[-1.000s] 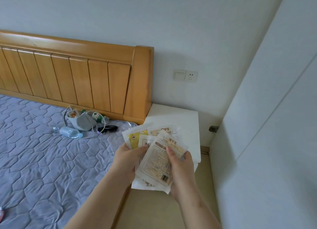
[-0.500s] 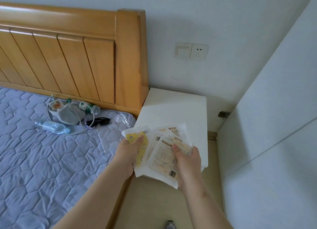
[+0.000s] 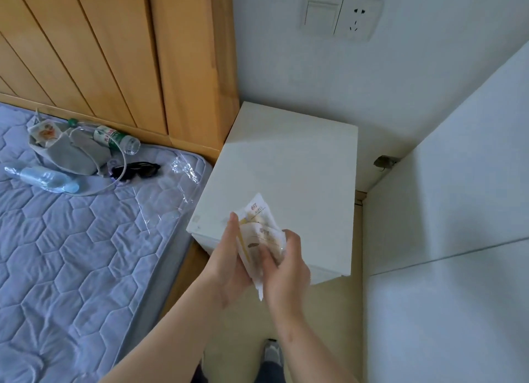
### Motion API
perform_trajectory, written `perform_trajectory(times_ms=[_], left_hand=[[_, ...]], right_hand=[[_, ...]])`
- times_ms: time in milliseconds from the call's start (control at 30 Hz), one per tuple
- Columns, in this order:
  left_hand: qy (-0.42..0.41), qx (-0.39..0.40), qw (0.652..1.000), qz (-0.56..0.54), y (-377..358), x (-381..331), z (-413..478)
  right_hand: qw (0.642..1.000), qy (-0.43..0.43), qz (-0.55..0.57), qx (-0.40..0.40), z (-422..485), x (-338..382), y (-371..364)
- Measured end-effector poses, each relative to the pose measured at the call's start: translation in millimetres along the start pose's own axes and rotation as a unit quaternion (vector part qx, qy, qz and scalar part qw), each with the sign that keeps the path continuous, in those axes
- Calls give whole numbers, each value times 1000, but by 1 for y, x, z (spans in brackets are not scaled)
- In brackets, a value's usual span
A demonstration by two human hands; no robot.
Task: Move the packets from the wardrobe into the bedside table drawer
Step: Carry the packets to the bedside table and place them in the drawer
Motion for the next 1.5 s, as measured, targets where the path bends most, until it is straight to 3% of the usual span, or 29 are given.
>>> perform_trajectory(times_ms=[133, 300, 467, 567, 733, 800, 933, 1000, 1067, 1167, 1300, 1500], left_hand=[[-20, 29, 999, -38, 16, -1, 16], [-13, -47, 996, -77, 68, -1, 37], [16, -69, 992, -104, 102, 9, 56], [32, -65, 992, -108, 116, 10, 69], [-20, -42, 998, -35, 134, -9, 90], [-45, -45, 998, -16, 141, -14, 93], [-74, -85, 993, -31, 166, -18, 92], [-84, -91, 992, -38, 176, -23, 91], [-96, -87, 991, -29, 183, -29, 90], [-100, -78, 992, -18, 188, -30, 90], [-89, -53, 994, -24, 197, -23, 85], [-84, -57, 995, -25, 206, -24, 76]], right_hand=[[997, 31, -40, 49, 3, -10, -40], [985, 75, -105, 113, 8, -23, -88], [974, 98, -152, 134, 23, -27, -114], [971, 98, -129, 178, 34, -33, -127], [963, 95, -71, 242, 48, -41, -144], [971, 96, -54, 211, 54, -52, -141], [991, 104, -77, 26, 46, -79, -102], [991, 83, -102, 21, 42, -94, -98], [976, 48, -177, 116, 42, -115, -116], [914, 5, -335, 231, 45, -145, -133], [862, -3, -439, 255, 51, -161, -135], [863, 7, -440, 249, 47, -157, -136]])
Point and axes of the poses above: each hand's wrist, its own z-axis towards the middle knuckle, its own y-axis out of the back of the hand, x = y × z, the point moved 10 cm from there along z, towards the middle knuckle, and after that the axes turned 1 degree about -z, right-handed, at the moved point
